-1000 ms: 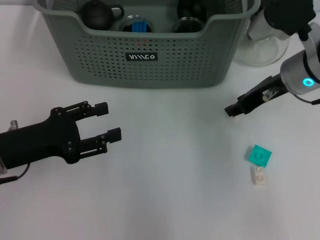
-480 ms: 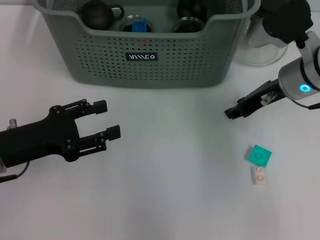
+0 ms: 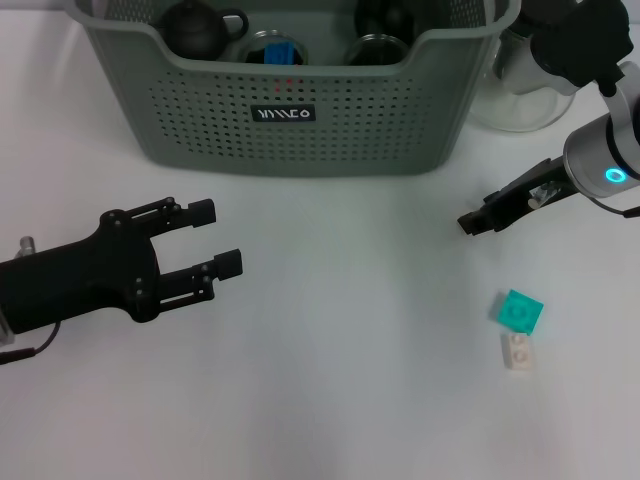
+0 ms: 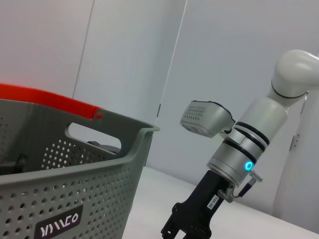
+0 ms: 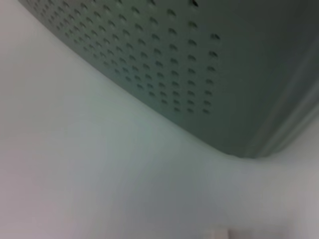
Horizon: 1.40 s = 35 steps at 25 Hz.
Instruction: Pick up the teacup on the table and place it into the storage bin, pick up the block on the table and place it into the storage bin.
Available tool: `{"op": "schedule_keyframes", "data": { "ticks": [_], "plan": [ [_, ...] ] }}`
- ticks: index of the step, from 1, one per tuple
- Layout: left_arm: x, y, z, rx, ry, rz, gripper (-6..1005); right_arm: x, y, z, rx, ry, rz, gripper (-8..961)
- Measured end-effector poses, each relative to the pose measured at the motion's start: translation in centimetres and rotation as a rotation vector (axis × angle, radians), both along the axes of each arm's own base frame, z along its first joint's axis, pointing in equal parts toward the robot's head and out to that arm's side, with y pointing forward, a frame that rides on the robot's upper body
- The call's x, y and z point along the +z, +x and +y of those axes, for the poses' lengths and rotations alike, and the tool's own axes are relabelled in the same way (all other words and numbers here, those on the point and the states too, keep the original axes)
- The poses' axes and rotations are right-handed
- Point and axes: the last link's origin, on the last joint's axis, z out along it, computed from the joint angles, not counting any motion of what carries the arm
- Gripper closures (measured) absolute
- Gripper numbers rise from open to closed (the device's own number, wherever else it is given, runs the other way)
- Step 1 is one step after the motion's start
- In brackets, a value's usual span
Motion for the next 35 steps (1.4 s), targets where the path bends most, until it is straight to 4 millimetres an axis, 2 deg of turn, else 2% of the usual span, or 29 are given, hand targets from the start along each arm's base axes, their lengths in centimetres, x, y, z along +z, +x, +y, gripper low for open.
{"op": "schedule_keyframes", "data": {
  "ticks": [19, 24, 25, 29, 35],
  "plan": [
    [-0.3, 0.1, 0.1, 0.005, -0.007, -0.011, 274, -0.7, -0.1, -0.4, -0.004, -0.024, -0.008, 599],
    [-0.3, 0.1, 0.1, 0.004, -0.008, -0.011, 274, -0.4, -0.4, -0.3, -0.006, -0.011, 0.01, 778],
    [-0.3, 0.1, 0.1, 0.004, -0.008, -0.012, 274, -0.2, -0.5, -0.3, -0.007, -0.009, 0.017, 777],
    [-0.3, 0.1, 0.1, 0.002, -0.008, -0.014, 274, 1.7, -2.0, -0.7, 0.024, -0.002, 0.113, 774],
    [0.0, 0.0, 0.3, 0.008, 0.005, -0.013, 274, 6.6, -5.9, -3.9, 0.28, -0.137, 0.472, 769]
  ]
}}
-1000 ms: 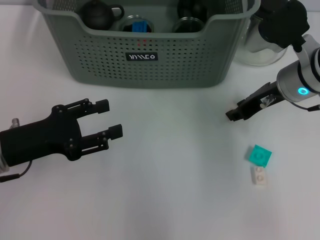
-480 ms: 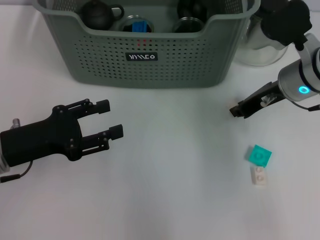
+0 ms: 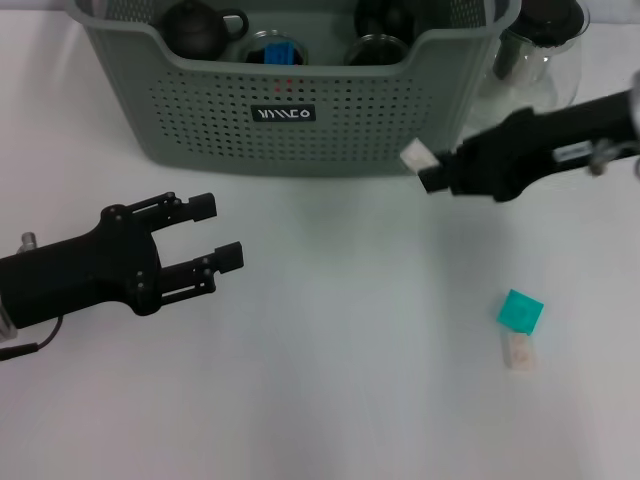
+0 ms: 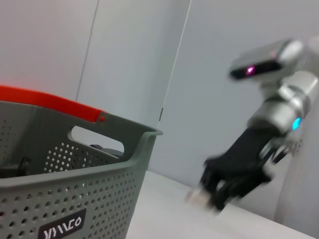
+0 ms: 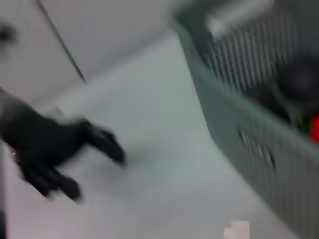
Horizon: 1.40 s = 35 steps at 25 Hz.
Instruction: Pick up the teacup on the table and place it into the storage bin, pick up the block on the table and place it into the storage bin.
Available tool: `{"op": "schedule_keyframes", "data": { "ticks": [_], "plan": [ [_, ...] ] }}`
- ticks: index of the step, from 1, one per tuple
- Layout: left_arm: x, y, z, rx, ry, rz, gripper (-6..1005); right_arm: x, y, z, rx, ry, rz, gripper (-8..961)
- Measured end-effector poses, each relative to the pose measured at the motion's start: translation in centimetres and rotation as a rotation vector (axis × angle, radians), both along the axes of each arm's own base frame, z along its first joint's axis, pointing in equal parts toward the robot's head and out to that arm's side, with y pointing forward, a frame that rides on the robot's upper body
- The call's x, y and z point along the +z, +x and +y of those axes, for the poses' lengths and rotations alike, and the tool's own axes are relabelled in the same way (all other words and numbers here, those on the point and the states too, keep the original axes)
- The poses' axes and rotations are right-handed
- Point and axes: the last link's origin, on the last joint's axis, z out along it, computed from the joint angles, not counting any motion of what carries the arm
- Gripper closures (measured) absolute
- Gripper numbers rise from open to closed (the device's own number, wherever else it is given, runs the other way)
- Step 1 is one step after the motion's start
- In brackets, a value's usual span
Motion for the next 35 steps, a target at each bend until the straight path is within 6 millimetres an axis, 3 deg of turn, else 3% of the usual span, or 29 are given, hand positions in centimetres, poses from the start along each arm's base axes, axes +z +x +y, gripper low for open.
{"op": "schedule_keyframes", "data": {
  "ticks": [4, 8, 16, 19, 25, 31, 35],
  "plan": [
    [0.1, 0.0, 0.1, 0.0, 0.004, 0.0, 274, 2.1, -1.4, -0.2, 0.089, 0.057, 0.122, 765],
    [0.2, -0.1, 0.1, 0.008, 0.012, -0.003, 274, 1.9, -3.8, 1.5, 0.152, 0.16, 0.185, 762],
    [0.0, -0.1, 0.0, 0.009, 0.016, -0.014, 274, -4.7, -11.1, 8.6, 0.13, 0.293, 0.05, 755],
    [-0.1, -0.1, -0.1, 0.008, 0.014, -0.018, 274, -7.0, -12.6, 11.0, 0.083, 0.328, -0.043, 753],
    [-0.3, 0.1, -0.1, 0.005, 0.007, -0.027, 274, -9.0, -14.0, 13.3, -0.042, 0.381, -0.162, 748],
    [-0.3, 0.2, 0.1, 0.0, 0.006, -0.026, 274, -9.1, -15.1, 13.6, -0.06, 0.406, -0.229, 743],
    [-0.3, 0.1, -0.1, 0.005, 0.007, -0.028, 274, -9.4, -14.7, 13.6, -0.063, 0.409, -0.246, 740]
  ]
}}
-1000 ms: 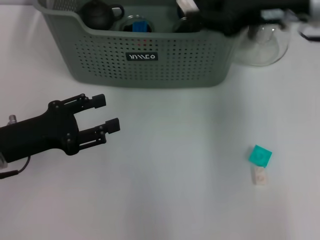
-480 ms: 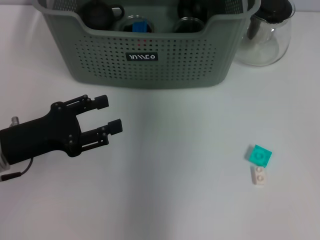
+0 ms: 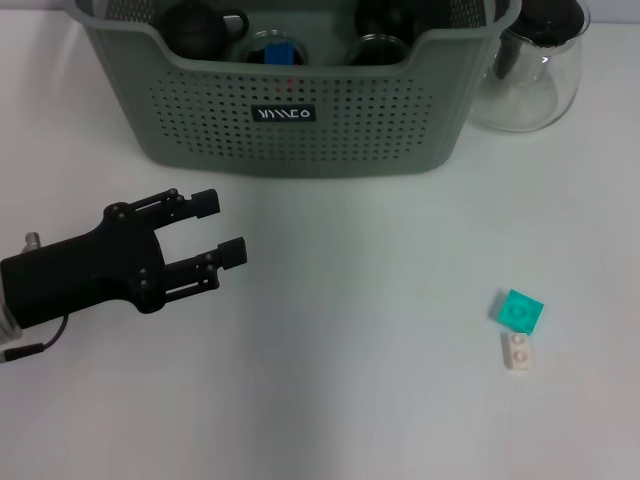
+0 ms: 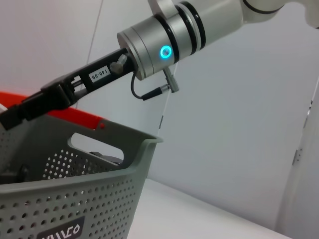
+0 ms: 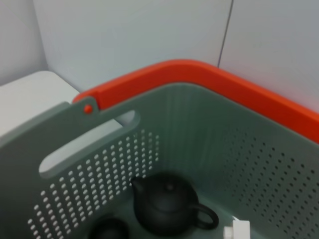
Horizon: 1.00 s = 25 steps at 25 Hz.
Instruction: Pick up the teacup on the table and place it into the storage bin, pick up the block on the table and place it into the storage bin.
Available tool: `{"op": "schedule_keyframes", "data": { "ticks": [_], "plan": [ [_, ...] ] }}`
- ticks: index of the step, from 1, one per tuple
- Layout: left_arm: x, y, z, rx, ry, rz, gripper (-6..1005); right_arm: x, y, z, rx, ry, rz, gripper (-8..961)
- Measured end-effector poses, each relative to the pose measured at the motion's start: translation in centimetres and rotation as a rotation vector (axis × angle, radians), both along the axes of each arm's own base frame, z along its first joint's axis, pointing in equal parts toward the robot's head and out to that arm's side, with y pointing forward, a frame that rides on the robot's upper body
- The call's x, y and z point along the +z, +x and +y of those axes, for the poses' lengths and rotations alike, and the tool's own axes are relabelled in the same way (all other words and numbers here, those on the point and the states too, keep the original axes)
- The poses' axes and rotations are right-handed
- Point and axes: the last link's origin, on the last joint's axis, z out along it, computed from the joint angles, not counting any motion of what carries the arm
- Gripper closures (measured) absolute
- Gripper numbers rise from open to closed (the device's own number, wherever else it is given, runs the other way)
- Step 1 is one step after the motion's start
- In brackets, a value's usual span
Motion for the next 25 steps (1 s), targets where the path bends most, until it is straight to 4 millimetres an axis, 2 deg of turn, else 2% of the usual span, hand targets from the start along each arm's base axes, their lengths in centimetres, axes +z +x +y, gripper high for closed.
{"op": "schedule_keyframes", "data": {
  "ticks": [8, 14, 15, 17, 20, 21, 22, 23, 25],
  "plan": [
    [0.0, 0.0, 0.0, 0.003, 0.001, 0.0, 274, -0.5, 1.2, 0.0, -0.019, -0.006, -0.023, 733],
    [0.0, 0.0, 0.0, 0.004, 0.001, 0.001, 273, 0.3, 0.7, 0.2, -0.005, 0.014, 0.012, 728],
    [0.0, -0.1, 0.0, 0.006, 0.002, 0.001, 273, 0.6, 0.5, 0.2, 0.001, 0.02, 0.034, 679],
    [0.1, -0.2, -0.1, 0.01, 0.008, -0.001, 273, 1.7, 0.0, 0.0, 0.016, 0.027, 0.08, 582],
    [0.2, -0.3, -0.1, 0.014, 0.014, -0.004, 273, 4.6, -0.4, -1.6, 0.071, 0.013, 0.164, 422],
    [0.3, -0.3, -0.1, 0.013, 0.014, -0.003, 273, 6.0, -0.2, -2.8, 0.113, -0.008, 0.186, 360],
    [0.3, -0.2, 0.0, 0.013, 0.014, -0.003, 273, 8.6, 0.7, -5.2, 0.197, -0.041, 0.202, 297],
    [0.3, -0.3, 0.0, 0.013, 0.014, -0.002, 273, 8.6, 0.7, -5.2, 0.197, -0.041, 0.202, 299],
    [0.3, -0.3, 0.0, 0.015, 0.017, 0.002, 273, 11.2, 2.8, -7.6, 0.259, -0.075, 0.2, 304]
  ]
}}
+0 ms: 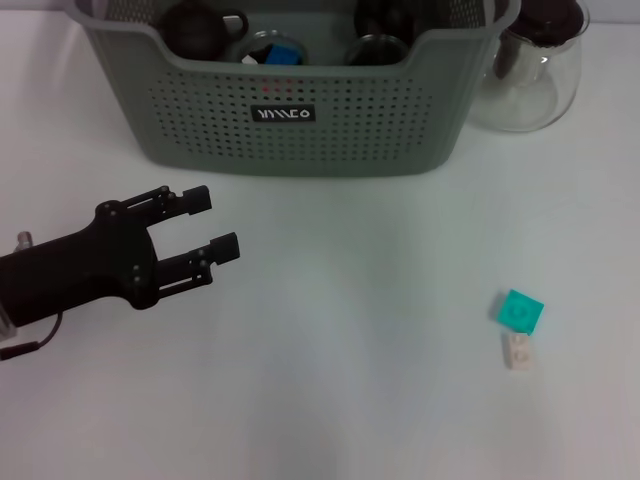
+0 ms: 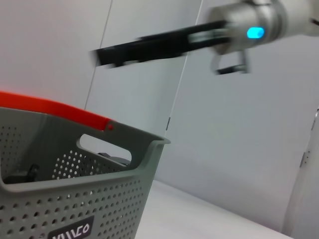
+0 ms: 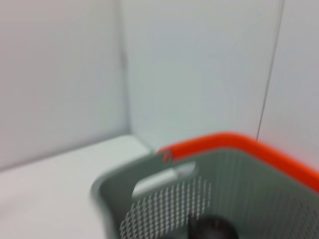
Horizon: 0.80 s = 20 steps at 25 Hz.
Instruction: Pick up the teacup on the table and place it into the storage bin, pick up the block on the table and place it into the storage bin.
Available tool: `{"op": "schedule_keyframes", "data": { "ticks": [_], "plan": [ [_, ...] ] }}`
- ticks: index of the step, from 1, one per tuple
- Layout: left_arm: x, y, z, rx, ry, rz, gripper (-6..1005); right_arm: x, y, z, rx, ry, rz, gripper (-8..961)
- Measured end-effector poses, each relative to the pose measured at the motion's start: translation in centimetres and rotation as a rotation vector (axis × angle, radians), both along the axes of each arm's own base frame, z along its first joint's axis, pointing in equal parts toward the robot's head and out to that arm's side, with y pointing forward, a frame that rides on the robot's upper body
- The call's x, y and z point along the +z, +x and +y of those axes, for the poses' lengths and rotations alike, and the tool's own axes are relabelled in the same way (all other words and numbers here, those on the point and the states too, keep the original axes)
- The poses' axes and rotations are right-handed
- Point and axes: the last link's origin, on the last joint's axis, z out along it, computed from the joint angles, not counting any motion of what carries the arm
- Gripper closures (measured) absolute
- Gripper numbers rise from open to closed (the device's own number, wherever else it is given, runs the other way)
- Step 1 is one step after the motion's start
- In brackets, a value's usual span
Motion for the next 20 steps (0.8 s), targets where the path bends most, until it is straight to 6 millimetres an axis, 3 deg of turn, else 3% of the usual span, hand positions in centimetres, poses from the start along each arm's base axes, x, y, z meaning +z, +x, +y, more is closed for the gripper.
{"op": "schedule_keyframes", "data": {
  "ticks": [5, 10, 14, 20],
  "plan": [
    [0.2, -0.2, -0.1, 0.004, 0.016, 0.002, 273, 4.9, 7.6, -5.9, 0.13, -0.11, -0.009, 316],
    [0.3, -0.4, -0.2, 0.013, 0.022, -0.002, 273, 5.8, 13.6, -9.4, 0.018, -0.216, -0.094, 329],
    [0.3, -0.2, -0.1, 0.008, 0.022, -0.004, 273, 4.4, 15.6, -10.1, -0.088, -0.292, -0.228, 338],
    [0.3, -0.2, 0.0, 0.009, 0.023, -0.003, 273, 1.0, 15.6, -9.2, -0.11, -0.383, -0.366, 348]
  ]
}}
